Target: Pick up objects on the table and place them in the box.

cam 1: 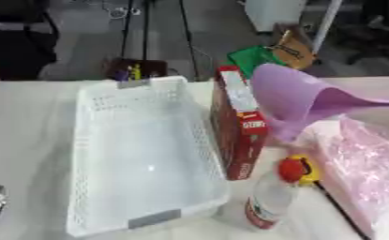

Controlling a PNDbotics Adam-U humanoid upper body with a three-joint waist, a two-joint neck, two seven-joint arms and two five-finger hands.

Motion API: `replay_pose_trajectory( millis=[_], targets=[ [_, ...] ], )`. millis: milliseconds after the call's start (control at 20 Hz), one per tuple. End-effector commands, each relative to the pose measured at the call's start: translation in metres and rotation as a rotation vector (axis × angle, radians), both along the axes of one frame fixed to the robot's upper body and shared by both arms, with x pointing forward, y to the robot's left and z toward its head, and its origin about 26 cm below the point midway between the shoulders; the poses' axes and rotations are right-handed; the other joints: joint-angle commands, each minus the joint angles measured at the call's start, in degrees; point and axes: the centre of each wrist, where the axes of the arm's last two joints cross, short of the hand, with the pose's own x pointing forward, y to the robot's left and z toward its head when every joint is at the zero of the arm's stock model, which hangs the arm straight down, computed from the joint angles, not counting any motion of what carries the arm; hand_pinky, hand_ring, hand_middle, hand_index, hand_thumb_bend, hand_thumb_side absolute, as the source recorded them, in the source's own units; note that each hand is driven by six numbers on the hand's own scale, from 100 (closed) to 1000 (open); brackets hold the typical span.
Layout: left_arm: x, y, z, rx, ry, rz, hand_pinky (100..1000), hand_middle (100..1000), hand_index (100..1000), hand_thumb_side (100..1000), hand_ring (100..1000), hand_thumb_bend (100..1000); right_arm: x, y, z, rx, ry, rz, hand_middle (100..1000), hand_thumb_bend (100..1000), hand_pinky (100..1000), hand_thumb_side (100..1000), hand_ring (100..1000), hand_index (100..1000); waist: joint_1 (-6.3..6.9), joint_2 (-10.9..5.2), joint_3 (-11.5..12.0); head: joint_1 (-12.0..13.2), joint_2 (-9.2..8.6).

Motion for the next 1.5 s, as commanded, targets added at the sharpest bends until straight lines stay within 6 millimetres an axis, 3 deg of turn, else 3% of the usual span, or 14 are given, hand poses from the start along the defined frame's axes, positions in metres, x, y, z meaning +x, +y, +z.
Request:
replay_pose_trajectory(
  millis=[50, 100, 150, 550, 950, 1500],
  targets=[
    [-0.004, 0.005, 0.007, 0.011, -0.035, 0.019, 841, 762, 769, 1000, 821, 100, -0.004, 0.002, 0.005, -0.114, 0.09, -0.035, 850, 547, 855, 1000, 925, 946, -0.13, -0.98, -0.03, -0.37, -0.44],
    [-0.004, 0.005, 0.007, 0.011, -0.034, 0.02, 841, 762, 769, 1000, 821, 100, -0.003, 0.003, 0.004, -0.157, 0.152, -0.039, 851, 555, 857, 1000, 927, 947, -0.16, -1.05, -0.04, -0.51, -0.37],
    [-0.004, 0.005, 0.007, 0.012, -0.033, 0.021, 841, 762, 768, 1000, 822, 100, -0.003, 0.004, 0.004, -0.189, 0.199, -0.039, 863, 625, 872, 1000, 945, 950, -0.19, -1.11, -0.06, -0.6, -0.28],
    [-0.004, 0.007, 0.004, 0.018, -0.016, 0.031, 842, 761, 764, 1000, 823, 100, 0.013, 0.018, -0.004, -0.445, 0.549, 0.054, 895, 741, 897, 1000, 997, 967, -0.51, -1.65, 0.06, -1.8, 0.47],
    [-0.004, 0.008, 0.003, 0.022, -0.009, 0.032, 843, 761, 764, 1000, 823, 100, 0.036, 0.019, -0.031, -0.636, 0.77, 0.147, 910, 768, 910, 1000, 1000, 972, -0.94, -1.75, 0.2, -2.25, 0.33],
    [-0.005, 0.008, 0.0, 0.038, 0.004, 0.026, 843, 760, 763, 1000, 824, 100, 0.07, -0.005, -0.064, -0.918, 0.967, 0.164, 920, 757, 916, 921, 1000, 982, -2.0, -2.11, 0.41, -2.52, 0.35]
  ],
)
